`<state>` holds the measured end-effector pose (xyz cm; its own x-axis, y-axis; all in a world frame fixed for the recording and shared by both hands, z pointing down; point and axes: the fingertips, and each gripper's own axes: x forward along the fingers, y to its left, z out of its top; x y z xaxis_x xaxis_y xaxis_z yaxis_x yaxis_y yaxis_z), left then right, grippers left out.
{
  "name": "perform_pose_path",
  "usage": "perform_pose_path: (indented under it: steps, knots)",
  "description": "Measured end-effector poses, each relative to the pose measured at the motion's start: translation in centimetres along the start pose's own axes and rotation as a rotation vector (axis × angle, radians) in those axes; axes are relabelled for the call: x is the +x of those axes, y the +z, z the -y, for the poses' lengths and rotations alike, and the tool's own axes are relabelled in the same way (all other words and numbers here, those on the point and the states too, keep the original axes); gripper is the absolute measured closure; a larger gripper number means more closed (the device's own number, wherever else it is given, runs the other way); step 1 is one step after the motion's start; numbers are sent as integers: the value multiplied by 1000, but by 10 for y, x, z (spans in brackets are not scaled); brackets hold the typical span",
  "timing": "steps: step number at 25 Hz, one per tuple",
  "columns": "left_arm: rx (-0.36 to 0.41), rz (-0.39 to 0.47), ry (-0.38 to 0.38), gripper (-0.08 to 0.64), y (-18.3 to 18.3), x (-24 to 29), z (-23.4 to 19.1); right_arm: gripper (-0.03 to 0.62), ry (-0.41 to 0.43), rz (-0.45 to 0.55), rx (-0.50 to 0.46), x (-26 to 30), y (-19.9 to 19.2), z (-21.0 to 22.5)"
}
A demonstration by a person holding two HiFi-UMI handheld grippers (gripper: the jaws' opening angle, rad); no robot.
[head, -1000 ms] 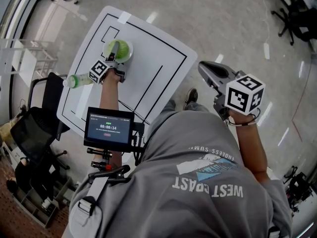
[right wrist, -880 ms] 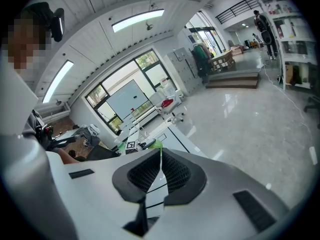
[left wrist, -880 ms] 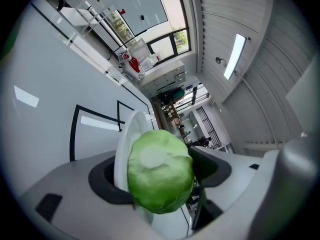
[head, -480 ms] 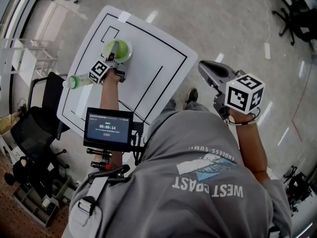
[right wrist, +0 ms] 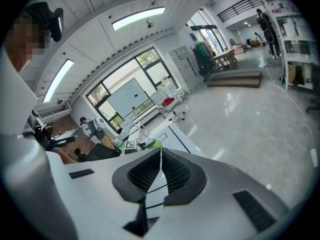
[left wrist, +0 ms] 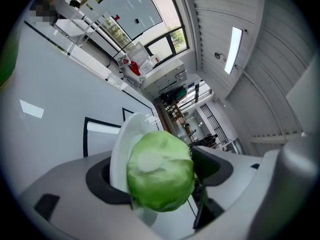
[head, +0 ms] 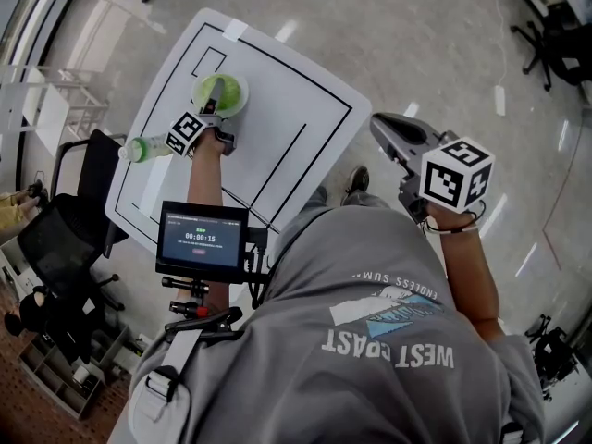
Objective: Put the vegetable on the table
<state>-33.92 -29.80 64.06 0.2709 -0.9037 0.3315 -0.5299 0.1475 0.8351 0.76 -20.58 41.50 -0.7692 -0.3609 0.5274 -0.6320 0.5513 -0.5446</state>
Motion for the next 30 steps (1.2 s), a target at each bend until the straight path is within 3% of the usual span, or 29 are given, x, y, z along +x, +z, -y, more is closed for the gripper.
perform_pose_path:
  steps: [30]
  knots:
    - [102, -22, 110, 143, -2, -3, -11, 581, 3, -9, 6, 5, -6, 3]
